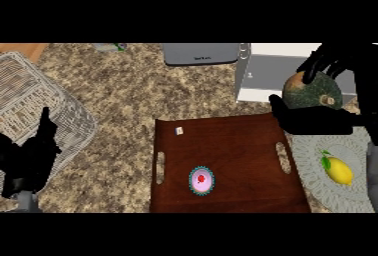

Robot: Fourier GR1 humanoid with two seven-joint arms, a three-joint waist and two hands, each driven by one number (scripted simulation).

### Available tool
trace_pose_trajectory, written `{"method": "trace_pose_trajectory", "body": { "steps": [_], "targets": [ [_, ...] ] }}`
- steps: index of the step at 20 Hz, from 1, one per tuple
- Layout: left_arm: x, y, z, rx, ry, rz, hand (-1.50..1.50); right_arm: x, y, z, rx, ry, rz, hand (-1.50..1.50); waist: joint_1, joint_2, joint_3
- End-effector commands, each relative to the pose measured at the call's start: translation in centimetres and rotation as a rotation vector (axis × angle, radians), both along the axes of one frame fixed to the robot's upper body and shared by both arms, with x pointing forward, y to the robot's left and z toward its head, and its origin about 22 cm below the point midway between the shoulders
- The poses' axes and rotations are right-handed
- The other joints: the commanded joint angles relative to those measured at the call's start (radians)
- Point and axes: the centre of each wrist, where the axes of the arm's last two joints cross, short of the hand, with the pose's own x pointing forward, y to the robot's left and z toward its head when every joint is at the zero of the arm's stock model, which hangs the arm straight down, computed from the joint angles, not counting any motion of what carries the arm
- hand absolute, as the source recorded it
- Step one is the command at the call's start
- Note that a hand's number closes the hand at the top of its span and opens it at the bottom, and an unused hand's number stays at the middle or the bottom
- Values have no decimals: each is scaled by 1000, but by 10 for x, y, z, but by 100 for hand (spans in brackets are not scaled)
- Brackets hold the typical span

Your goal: Pick the squash from the tray and place it in the tiered shelf

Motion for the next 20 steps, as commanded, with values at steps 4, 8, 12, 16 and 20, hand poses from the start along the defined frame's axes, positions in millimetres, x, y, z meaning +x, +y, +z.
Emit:
{"method": "trace_pose_trajectory", "body": {
  "steps": [4,8,12,16,20],
  "targets": [
    [-7,-7,-46,-115,195,-16,0,2,-32,67,55,-32,-104,150,20,26,-32],
    [-12,-8,-46,-106,188,-38,0,13,-66,93,88,-59,-153,150,36,28,-31],
    [-6,-15,-55,-112,190,-17,0,25,-70,98,66,-49,-148,150,41,35,-31],
    [1,-17,-47,-115,186,-35,0,43,-87,111,52,10,-149,150,55,38,-32],
    [5,-18,-46,-124,194,-48,0,60,-99,100,-4,40,-119,150,59,43,-31]
  ]
}}
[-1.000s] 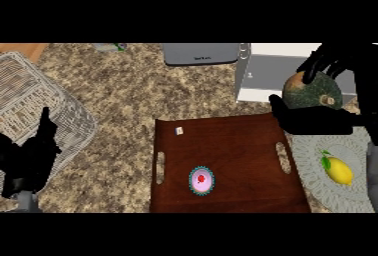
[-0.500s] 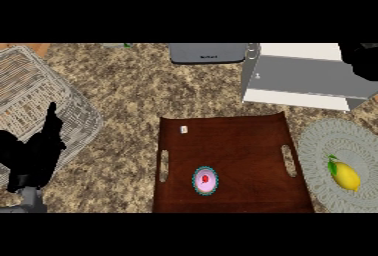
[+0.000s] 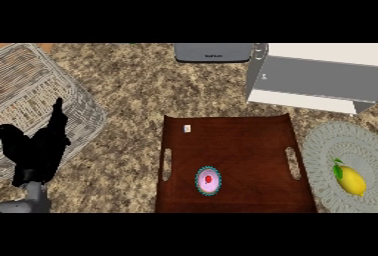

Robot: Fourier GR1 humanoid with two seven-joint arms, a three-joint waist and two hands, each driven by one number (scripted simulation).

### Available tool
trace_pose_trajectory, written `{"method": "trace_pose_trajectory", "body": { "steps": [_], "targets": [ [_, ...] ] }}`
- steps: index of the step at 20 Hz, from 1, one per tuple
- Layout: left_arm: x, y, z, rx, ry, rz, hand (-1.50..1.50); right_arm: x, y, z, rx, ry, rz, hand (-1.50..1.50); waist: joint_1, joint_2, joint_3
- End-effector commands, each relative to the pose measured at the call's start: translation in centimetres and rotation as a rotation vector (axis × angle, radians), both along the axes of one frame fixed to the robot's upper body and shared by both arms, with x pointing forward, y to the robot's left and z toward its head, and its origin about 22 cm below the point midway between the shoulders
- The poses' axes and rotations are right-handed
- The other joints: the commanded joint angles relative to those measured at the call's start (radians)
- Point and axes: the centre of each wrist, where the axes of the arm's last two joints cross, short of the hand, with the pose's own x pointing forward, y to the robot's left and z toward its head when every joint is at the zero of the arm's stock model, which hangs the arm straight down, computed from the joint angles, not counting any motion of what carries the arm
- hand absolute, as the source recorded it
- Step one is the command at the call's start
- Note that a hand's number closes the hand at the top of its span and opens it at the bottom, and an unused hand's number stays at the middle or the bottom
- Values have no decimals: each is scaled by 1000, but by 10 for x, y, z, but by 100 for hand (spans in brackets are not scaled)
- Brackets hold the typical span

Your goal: Pick the squash from the tray and place it in the tiered shelf

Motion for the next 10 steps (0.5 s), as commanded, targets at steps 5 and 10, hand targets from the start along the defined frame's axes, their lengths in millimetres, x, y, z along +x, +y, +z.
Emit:
{"method": "trace_pose_trajectory", "body": {
  "steps": [5,10],
  "targets": [
    [-8,-4,-52,-112,203,19,0,29,-29,-12,-69,39,16,150,4,27,-27],
    [-9,-5,-50,-104,217,35,0,48,-38,-24,-73,41,-8,150,15,25,-27]
  ]
}}
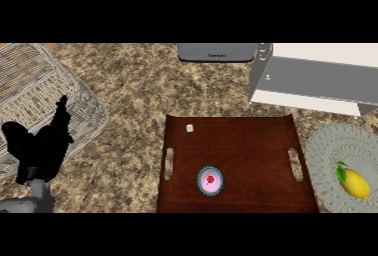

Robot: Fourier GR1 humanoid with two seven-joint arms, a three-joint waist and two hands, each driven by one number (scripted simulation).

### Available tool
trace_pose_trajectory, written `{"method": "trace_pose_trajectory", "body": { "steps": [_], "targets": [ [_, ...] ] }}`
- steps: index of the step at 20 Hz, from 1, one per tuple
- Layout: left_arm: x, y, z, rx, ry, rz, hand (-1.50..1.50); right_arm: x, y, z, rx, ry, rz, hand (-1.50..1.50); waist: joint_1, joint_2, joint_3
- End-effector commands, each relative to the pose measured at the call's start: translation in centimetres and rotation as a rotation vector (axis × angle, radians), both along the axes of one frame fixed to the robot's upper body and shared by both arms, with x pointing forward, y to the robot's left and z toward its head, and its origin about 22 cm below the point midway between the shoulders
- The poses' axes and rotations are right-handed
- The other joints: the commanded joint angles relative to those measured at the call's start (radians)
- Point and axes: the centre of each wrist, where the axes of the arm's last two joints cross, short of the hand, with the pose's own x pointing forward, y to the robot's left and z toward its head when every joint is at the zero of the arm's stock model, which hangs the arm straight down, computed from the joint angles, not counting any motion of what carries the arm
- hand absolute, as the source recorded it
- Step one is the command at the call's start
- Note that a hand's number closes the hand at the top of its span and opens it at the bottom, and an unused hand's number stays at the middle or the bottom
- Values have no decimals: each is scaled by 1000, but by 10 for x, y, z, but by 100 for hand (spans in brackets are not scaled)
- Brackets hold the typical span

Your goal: Pick the squash from the tray and place it in the tiered shelf

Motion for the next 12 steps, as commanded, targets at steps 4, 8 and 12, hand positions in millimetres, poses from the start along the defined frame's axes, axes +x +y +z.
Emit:
{"method": "trace_pose_trajectory", "body": {
  "steps": [4,8,12],
  "targets": [
    [-11,-6,-56,-104,216,16,0,21,-10,-12,-24,-13,-15,150,-7,20,-28],
    [-13,-1,-56,-100,221,7,0,29,-20,2,-14,-39,-14,150,4,21,-28],
    [-13,-3,-54,-86,215,1,0,44,-23,-33,9,-58,25,150,7,22,-27]
  ]
}}
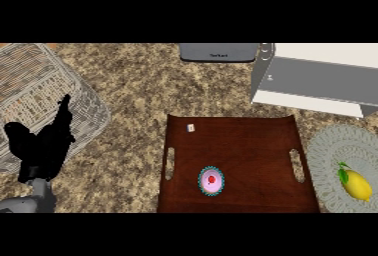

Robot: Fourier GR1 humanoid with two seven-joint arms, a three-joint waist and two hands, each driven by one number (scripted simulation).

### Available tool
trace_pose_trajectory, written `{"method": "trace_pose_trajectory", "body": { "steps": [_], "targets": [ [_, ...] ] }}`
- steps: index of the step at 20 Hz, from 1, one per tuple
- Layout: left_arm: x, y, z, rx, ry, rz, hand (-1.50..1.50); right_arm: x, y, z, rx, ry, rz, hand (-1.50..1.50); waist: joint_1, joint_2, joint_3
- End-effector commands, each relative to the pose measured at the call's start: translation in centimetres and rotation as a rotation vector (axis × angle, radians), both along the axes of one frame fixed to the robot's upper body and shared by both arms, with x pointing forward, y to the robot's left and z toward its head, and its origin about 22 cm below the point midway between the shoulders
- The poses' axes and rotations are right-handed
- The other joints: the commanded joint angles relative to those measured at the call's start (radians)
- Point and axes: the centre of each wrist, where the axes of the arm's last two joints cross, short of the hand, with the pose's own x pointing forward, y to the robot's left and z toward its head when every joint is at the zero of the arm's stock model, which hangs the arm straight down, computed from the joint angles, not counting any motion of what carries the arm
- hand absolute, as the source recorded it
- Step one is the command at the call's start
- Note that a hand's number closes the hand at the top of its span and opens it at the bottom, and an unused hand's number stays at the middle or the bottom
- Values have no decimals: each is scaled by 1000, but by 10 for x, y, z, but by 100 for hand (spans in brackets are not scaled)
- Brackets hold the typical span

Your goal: Pick the squash from the tray and place it in the tiered shelf

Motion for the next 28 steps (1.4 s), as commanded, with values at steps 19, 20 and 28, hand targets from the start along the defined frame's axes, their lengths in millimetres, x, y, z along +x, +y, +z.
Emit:
{"method": "trace_pose_trajectory", "body": {
  "steps": [19,20,28],
  "targets": [
    [-8,-1,-53,-100,245,42,0,34,-16,-14,388,-127,-15,-150,-36,14,-27],
    [-10,5,-43,-106,243,40,0,31,-18,7,414,-153,-3,-150,-26,8,-27],
    [-23,-3,-54,-110,242,35,0,26,-43,24,685,-282,-57,-150,-23,10,-27]
  ]
}}
